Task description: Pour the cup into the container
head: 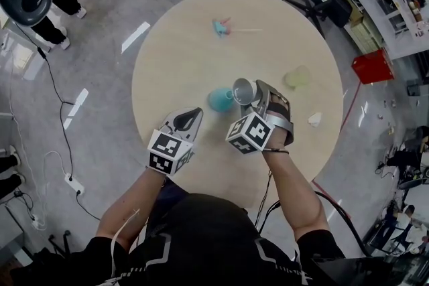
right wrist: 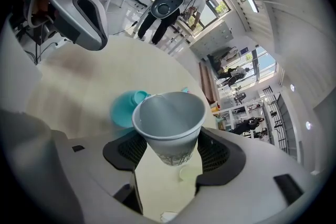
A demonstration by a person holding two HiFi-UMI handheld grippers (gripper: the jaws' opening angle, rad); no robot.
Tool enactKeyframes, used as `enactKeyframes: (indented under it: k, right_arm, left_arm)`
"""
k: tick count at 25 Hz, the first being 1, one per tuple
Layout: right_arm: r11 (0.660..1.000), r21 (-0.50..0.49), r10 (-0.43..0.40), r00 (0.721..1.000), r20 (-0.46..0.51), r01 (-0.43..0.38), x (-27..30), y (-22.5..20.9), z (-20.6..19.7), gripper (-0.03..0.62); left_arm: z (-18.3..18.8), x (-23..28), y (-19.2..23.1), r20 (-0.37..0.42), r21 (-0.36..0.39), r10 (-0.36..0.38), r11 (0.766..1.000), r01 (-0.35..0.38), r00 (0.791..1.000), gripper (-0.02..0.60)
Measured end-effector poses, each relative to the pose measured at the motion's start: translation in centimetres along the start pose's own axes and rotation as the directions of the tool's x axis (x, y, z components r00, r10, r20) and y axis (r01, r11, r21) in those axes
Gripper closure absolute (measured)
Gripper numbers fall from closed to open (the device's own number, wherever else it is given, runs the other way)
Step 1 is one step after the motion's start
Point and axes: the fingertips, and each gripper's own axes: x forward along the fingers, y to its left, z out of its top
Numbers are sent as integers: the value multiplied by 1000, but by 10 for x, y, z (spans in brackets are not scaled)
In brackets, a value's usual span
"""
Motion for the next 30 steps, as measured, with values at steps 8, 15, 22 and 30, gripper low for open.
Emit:
enactKeyframes:
  k: [8, 15, 22, 30]
  right_arm:
    - [1000, -6, -8, 1000, 8, 8, -7, -6, 4, 287]
    - [1000, -24, -21, 1000, 4, 21, -9, -7, 4, 287]
    - [999, -33, -23, 1000, 1, 24, -10, -9, 4, 287]
    - [999, -44, -29, 1000, -8, 28, -9, -5, 4, 287]
  left_arm:
    - [3, 1, -1, 5, -9, -4, 1000, 4, 1000, 591]
    - [-3, 3, -2, -4, -15, -12, 1000, 12, 1000, 591]
    - [-7, 3, -3, -16, -17, -16, 1000, 16, 1000, 591]
    - [-7, 1, -2, -16, -14, -17, 1000, 17, 1000, 591]
